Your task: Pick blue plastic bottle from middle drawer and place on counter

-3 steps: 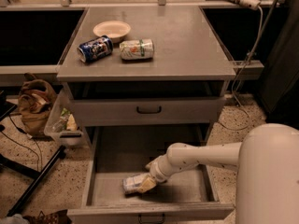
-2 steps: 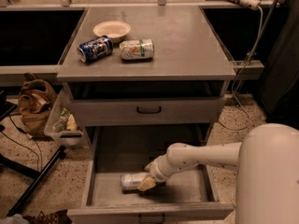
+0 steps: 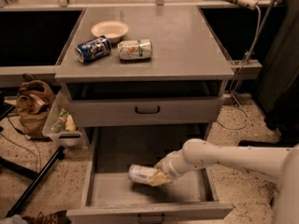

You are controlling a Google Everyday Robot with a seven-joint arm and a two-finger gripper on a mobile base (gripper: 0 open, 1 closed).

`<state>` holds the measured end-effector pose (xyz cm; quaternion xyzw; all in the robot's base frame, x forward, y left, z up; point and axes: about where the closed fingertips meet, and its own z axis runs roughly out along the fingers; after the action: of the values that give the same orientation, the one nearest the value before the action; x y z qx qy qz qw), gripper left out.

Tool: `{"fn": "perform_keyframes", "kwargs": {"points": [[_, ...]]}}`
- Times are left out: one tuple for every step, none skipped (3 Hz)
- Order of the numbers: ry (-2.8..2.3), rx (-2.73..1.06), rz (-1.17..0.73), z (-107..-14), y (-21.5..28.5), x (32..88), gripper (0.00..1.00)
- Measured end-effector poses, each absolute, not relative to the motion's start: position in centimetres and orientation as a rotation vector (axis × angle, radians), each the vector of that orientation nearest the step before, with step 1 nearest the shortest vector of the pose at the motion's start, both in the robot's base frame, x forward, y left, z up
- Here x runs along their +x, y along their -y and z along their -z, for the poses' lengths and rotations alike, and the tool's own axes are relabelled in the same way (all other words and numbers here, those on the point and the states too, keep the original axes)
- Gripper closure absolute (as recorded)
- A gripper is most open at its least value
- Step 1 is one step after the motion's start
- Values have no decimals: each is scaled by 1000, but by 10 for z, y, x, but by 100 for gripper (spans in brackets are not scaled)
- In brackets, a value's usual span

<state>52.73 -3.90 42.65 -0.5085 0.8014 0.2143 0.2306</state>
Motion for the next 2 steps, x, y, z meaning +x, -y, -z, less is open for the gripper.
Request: {"fn": "perform_keyframes", "kwargs": {"points": [[-2170, -1332, -554, -485, 76, 524, 100], [-2161, -1219, -533, -524, 129, 528, 100]]}}
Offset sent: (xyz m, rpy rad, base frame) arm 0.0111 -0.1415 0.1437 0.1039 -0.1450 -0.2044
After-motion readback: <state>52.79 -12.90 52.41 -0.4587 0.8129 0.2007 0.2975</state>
